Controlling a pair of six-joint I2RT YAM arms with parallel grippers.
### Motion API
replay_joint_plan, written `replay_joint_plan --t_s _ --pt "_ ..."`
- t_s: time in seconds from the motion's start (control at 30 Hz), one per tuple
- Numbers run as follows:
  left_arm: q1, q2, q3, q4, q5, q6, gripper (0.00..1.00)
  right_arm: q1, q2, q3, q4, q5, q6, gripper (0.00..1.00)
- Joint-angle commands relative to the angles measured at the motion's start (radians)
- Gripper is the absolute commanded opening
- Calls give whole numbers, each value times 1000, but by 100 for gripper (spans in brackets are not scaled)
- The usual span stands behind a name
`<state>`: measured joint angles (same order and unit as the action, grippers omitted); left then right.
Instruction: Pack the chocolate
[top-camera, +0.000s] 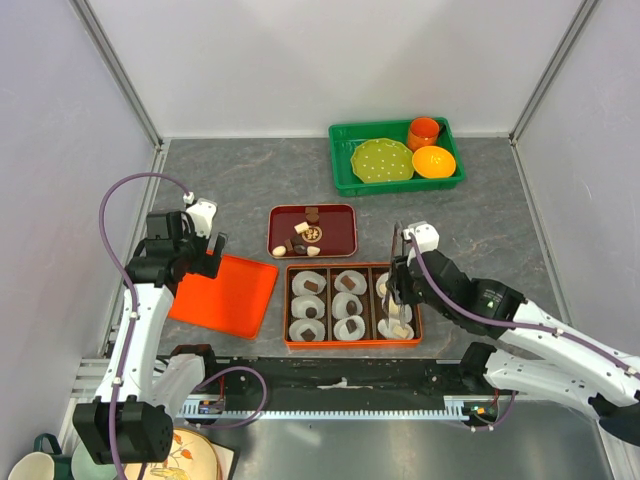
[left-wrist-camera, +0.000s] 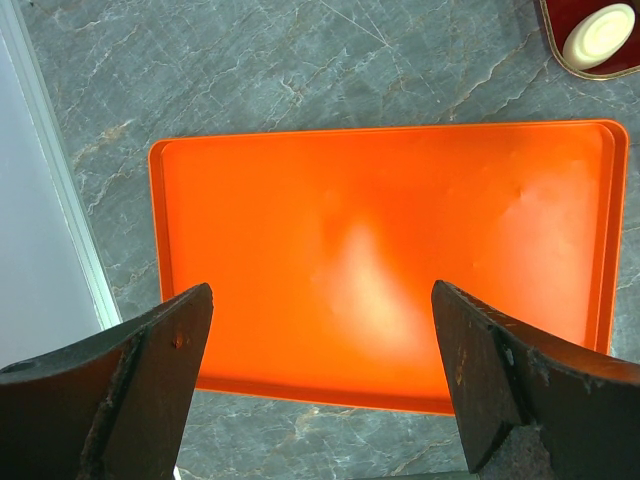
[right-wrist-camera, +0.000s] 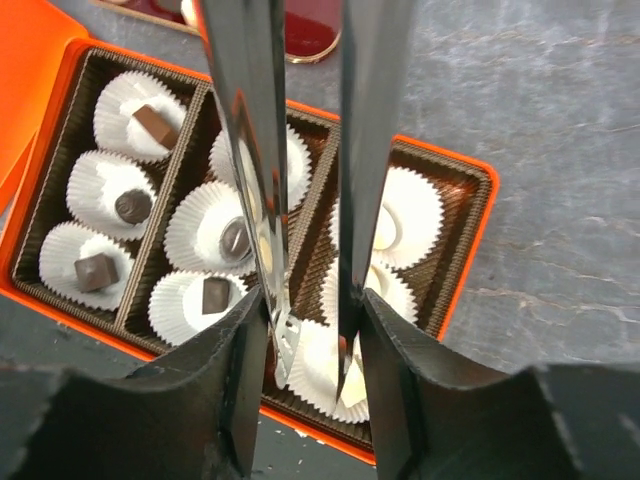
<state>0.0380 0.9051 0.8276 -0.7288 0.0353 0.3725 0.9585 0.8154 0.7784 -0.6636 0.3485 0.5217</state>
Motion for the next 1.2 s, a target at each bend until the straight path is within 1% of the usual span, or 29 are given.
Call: replay_joint_plan --t_s 0.0,0.07,0.13,0.17,0.2,0.27,0.3,0.37,0.47,0.5,0.53,0.57,0.6,0.63,0.73,0.9,1.13,1.17 --pt "2 -18 16 11 11 26 98 5 -13 143 -8 113 -26 51" --pt "3 -20 13 9 21 28 98 5 -6 197 -22 197 -49 52" --pt "2 -18 11 5 37 26 99 2 37 286 -44 257 -61 54" --pt "2 -18 15 0 54 29 99 -1 56 314 -50 289 -74 56" --pt "2 -17 15 -6 61 28 99 -23 100 358 -53 326 -83 62" --pt "3 -11 15 -12 83 29 99 -69 145 392 -50 323 -107 64" --pt "2 -12 15 -15 89 29 99 -113 186 409 -25 301 -121 64" --pt "2 -15 11 -20 95 31 99 -159 226 415 7 279 -138 64" --pt "2 -29 2 -20 81 42 99 -326 292 432 33 161 -147 62" --pt "2 -34 -1 -20 77 48 99 -449 309 426 32 109 -144 60" --pt "2 -38 -2 -18 72 51 99 -514 324 418 29 -19 -146 59" --pt "2 -46 -4 -18 68 55 99 -576 362 409 18 -73 -147 57" --pt "2 -48 -7 -18 66 60 99 -678 382 392 9 -110 -156 54" --pt "2 -51 -10 -18 67 62 99 -707 401 380 6 -97 -169 53" --pt "2 -54 -19 -15 72 66 99 -721 444 349 9 -22 -189 52" --pt "2 -51 -25 -3 78 78 99 -748 518 322 27 0 -200 46" --pt "2 -54 -33 2 89 69 99 -731 631 364 110 -160 -184 43" --pt "2 -55 -38 3 89 71 99 -695 642 384 152 -172 -189 44"
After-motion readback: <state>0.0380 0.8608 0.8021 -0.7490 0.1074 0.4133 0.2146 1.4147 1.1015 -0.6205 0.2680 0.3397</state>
